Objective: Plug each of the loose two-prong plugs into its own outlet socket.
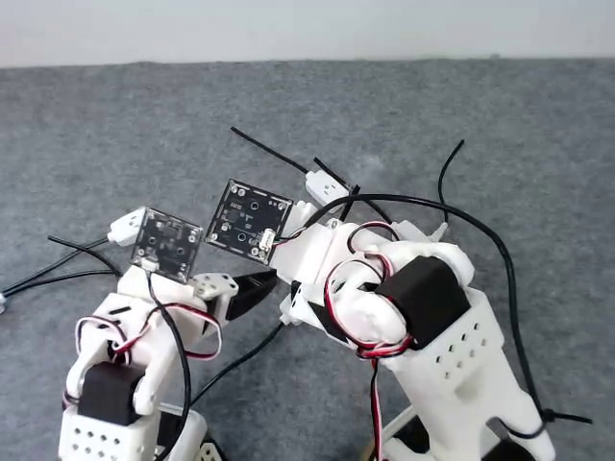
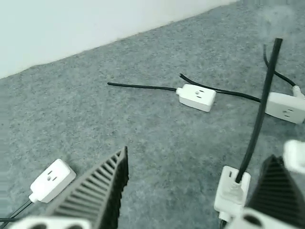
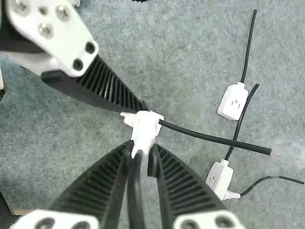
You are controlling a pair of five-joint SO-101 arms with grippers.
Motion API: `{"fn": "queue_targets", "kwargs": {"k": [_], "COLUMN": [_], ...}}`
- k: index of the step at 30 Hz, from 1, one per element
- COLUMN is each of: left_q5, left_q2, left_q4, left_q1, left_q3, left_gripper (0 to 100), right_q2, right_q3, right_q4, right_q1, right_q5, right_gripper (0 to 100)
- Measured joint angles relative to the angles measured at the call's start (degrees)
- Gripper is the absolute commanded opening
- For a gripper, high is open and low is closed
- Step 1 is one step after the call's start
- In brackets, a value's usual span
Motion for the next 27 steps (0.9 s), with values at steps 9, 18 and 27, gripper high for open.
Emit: {"fn": "queue_targets", "kwargs": {"k": [9, 18, 27], "left_q5": [0.0, 0.0, 0.1], "left_q2": [0.0, -0.1, -0.1], "left_q4": [-1.8, -1.3, -0.2], "left_q1": [-12.7, -23.8, -26.0], "left_q3": [-1.1, -2.7, -2.7], "left_gripper": [41, 41, 41], "right_q2": [0.0, 0.0, 0.0], "right_q3": [0.0, 0.0, 1.3], "right_q4": [0.0, 0.0, 0.0], "right_q1": [0.0, 0.0, 0.0], "right_q5": [-0.8, -1.6, -1.6], "right_gripper": [0.9, 0.9, 0.9]}}
